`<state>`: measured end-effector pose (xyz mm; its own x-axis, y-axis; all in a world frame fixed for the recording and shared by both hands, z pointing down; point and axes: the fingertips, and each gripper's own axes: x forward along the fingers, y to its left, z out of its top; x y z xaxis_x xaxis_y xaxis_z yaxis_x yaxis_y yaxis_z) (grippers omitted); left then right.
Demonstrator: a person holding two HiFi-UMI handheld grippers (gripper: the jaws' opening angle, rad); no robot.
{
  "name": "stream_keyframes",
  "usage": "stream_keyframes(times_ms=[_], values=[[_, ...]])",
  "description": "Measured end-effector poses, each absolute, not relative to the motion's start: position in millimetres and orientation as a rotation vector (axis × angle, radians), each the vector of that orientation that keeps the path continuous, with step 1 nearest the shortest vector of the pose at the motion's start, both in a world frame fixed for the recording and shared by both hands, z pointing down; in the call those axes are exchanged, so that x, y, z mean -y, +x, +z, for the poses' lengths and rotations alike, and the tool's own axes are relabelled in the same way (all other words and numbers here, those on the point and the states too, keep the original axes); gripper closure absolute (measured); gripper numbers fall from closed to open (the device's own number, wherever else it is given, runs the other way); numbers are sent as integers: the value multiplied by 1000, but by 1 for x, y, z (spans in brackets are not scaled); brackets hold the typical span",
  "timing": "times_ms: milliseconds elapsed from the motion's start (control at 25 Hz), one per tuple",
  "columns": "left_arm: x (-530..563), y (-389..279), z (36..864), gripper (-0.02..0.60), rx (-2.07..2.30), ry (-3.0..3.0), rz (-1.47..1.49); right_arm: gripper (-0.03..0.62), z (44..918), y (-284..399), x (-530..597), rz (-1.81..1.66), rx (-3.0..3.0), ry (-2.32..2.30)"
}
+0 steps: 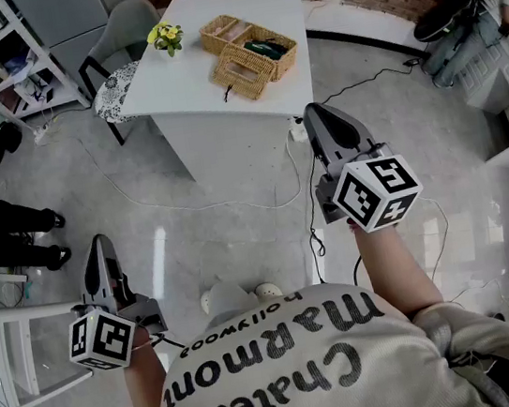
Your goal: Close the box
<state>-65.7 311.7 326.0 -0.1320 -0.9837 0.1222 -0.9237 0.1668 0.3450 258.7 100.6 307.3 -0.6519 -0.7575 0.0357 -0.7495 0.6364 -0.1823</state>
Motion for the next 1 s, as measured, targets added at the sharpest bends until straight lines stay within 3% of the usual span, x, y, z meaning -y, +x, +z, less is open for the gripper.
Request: stream_keyframes(times_ms=[520,1000], values=[[-255,-132,368,581,2073,1743,-254,591,358,195,-32,-516,-2823,-1301],[-134,-249,332,581,2012,1883,-309,591,342,102,58,-529,-2751,-1451]])
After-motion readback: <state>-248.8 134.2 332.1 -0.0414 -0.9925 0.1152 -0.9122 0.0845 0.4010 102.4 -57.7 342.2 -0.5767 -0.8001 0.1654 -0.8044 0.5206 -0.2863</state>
